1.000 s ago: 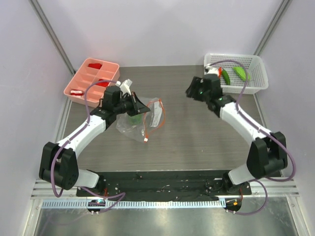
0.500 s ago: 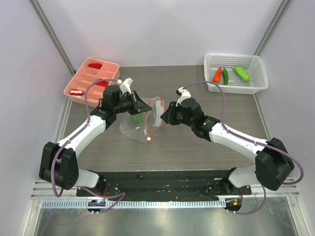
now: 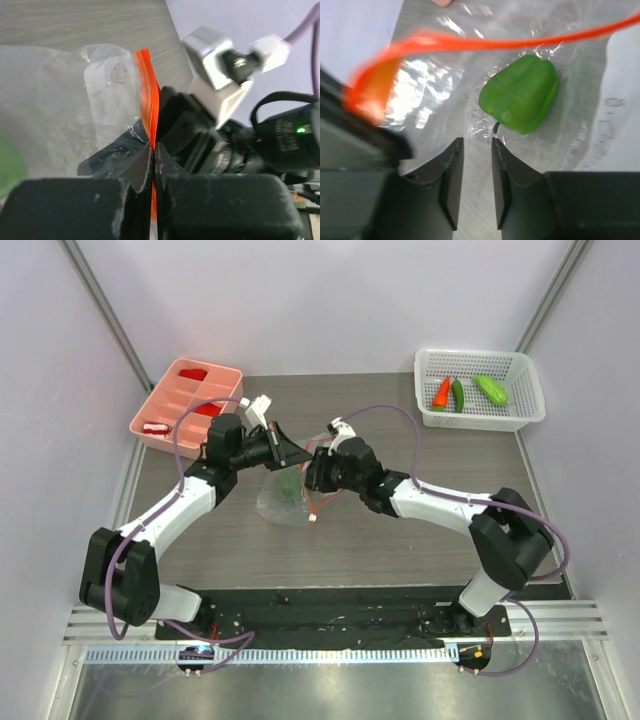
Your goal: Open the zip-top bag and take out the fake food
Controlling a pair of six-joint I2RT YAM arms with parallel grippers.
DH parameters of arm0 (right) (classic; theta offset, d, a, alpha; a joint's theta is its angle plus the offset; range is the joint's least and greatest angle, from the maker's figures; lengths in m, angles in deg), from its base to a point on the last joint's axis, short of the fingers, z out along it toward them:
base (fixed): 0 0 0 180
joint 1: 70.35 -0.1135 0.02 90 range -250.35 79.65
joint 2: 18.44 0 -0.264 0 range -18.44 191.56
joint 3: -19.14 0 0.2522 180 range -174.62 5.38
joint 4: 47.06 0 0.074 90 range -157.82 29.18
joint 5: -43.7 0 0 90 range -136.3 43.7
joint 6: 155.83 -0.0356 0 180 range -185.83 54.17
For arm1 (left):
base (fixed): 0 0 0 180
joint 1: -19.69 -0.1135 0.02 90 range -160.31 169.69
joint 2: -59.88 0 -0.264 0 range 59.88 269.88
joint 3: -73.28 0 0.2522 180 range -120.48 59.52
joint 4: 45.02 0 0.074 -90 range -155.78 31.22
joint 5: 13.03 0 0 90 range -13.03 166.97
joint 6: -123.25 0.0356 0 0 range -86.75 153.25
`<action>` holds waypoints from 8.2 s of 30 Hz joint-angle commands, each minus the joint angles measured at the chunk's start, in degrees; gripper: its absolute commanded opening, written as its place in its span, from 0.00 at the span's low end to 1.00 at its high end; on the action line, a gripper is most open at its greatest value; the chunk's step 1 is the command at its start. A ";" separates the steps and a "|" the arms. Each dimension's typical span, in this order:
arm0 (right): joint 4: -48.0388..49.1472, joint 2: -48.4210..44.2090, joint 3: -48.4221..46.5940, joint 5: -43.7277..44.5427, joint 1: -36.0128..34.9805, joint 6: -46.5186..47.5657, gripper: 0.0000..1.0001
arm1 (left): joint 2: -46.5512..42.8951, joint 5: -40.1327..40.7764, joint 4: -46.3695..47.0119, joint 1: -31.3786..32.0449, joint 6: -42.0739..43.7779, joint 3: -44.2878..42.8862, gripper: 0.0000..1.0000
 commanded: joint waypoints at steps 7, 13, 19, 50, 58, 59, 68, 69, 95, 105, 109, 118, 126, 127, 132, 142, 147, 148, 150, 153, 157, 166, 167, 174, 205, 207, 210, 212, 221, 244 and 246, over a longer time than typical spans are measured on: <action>15.33 13.21 -2.73 0.44 -0.66 2.19 0.56 | 0.97 -6.72 6.67 2.45 -2.56 0.13 0.00; 16.57 14.54 -2.46 0.36 -0.92 2.71 0.80 | 3.17 -9.35 8.95 3.77 -4.40 -0.14 0.00; 23.06 20.15 -3.60 -2.10 -1.54 6.93 0.92 | 2.57 -6.82 8.87 3.86 -5.11 1.35 0.00; 43.04 24.04 3.41 11.43 -4.88 10.80 0.95 | -2.89 0.68 -4.04 3.07 4.03 -1.71 0.00; 33.80 19.28 5.53 5.98 -3.74 10.98 0.95 | -5.17 1.18 -4.83 1.85 6.58 -1.89 0.44; 33.80 19.46 5.45 4.07 -3.39 10.37 0.95 | -5.87 2.32 -5.71 1.40 7.10 -1.89 0.44; 32.65 18.84 6.15 -3.06 -0.75 11.16 0.94 | -2.81 18.33 -15.21 -9.49 6.14 -3.21 0.02; 32.48 19.02 5.71 -4.81 -0.66 11.33 0.94 | -0.02 18.41 -15.30 -9.76 6.23 -3.82 0.00; 31.42 20.77 1.23 -1.32 -0.40 12.21 0.98 | 28.22 16.58 -21.10 -5.28 4.83 -11.74 0.00; 30.28 22.80 -0.18 -0.17 -0.40 13.35 0.84 | 28.32 11.91 -20.48 -5.28 4.12 -11.74 0.00; 30.72 22.10 0.08 -0.17 -0.49 13.44 0.61 | 26.39 13.22 -21.18 -5.46 4.03 -11.30 0.00; 24.49 13.93 2.80 -0.17 -0.49 11.86 0.05 | 16.37 19.73 -22.24 -7.47 3.33 -8.40 0.45; 19.64 6.73 5.96 -0.52 -0.31 9.05 0.01 | 5.56 12.89 -13.13 -11.08 -2.02 -0.06 0.60; 19.91 6.37 5.97 -0.70 -0.40 8.78 0.01 | 4.77 12.10 -11.71 -11.52 -3.25 2.39 0.61; 18.33 4.96 5.00 -1.14 -0.31 8.43 0.01 | -5.33 13.39 -8.19 -14.94 -16.25 10.48 0.68; 18.77 2.67 6.15 -3.16 -0.22 7.38 0.01 | -12.56 17.63 -5.56 -15.83 -28.31 18.40 0.76; 19.91 1.97 6.67 -3.51 -0.22 6.59 0.01 | -9.83 15.78 -2.56 -15.83 -29.54 20.78 0.73; 20.00 1.97 6.67 -3.51 -0.22 6.41 0.01 | -10.01 15.78 -1.95 -15.83 -29.89 21.39 0.73; 20.78 2.06 6.94 -3.51 -0.22 5.80 0.01 | -10.18 15.60 -1.24 -15.92 -31.21 22.80 0.76; 22.28 2.41 7.38 -3.68 -0.22 4.30 0.01 | -10.27 15.60 -1.06 -15.92 -32.09 23.33 0.78; 23.86 3.11 7.64 -4.04 -0.22 2.46 0.01 | -8.35 15.08 0.07 -15.65 -33.67 23.33 0.76; 26.15 4.43 7.91 -5.09 -0.75 -0.01 0.01 | -0.79 13.06 13.25 -14.60 -37.28 24.65 0.34; 25.89 4.34 7.91 -5.18 -0.75 0.08 0.01 | 0.09 12.88 14.57 -14.68 -36.76 24.82 0.18; 19.67 1.01 8.69 -2.82 -0.84 3.15 0.01 | -0.25 19.81 7.05 -14.77 -31.83 24.65 0.00; 21.49 2.85 7.73 1.06 -2.07 6.32 0.01 | 6.16 4.79 3.58 -11.70 -58.27 23.94 0.77; 21.14 3.29 7.82 2.37 -2.77 7.20 0.01 | 6.86 4.18 5.00 -11.70 -59.78 23.77 0.75; 21.31 4.34 8.34 3.34 -3.21 8.17 0.01 | 8.01 4.09 5.01 -11.70 -59.87 22.89 0.75; 21.84 4.60 8.52 3.26 -3.65 8.43 0.01 | 8.79 4.61 5.62 -11.70 -60.48 23.06 0.68; 20.17 2.50 9.22 4.22 -4.27 10.01 0.01 | 9.68 7.87 16.60 -11.96 -63.29 27.20 0.00; 4.64 -8.14 13.44 -5.70 -2.95 9.48 0.01 | 11.35 10.15 20.20 -19.08 -59.34 32.91 0.00; 0.08 -8.23 12.40 -7.28 -2.69 9.92 0.01 | 10.30 10.33 19.95 -19.87 -58.38 32.83 0.00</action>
